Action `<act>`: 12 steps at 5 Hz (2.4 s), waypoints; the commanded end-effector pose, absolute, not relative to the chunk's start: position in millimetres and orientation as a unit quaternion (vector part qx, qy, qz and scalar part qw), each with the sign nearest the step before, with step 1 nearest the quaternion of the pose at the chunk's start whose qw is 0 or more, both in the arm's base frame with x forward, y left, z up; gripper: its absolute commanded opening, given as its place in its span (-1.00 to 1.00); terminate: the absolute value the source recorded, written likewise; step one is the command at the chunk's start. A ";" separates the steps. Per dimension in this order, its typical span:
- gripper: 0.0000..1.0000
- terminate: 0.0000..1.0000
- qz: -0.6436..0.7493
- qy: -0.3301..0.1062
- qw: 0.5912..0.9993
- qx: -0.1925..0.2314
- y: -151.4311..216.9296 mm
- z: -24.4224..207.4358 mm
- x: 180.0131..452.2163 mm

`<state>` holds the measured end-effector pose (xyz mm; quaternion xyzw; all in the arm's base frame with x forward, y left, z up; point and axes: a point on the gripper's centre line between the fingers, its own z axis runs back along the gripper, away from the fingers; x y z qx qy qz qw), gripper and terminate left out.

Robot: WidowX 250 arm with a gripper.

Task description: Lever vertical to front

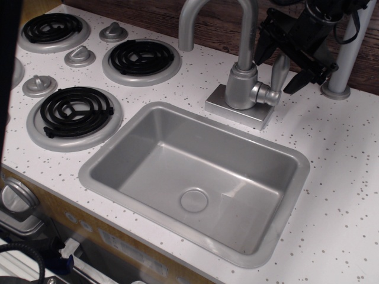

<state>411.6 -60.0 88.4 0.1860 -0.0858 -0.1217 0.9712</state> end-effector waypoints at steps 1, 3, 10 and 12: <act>1.00 -1.00 -0.122 -0.113 0.969 0.185 -53.5 108.7 422.9; 1.00 -1.00 -0.131 -0.120 0.967 0.182 -50.4 103.8 434.5; -1.00 -1.00 -0.049 -0.058 0.991 0.107 -38.5 59.1 378.3; 1.00 -1.00 -0.022 -0.025 0.987 0.154 -49.0 79.3 364.6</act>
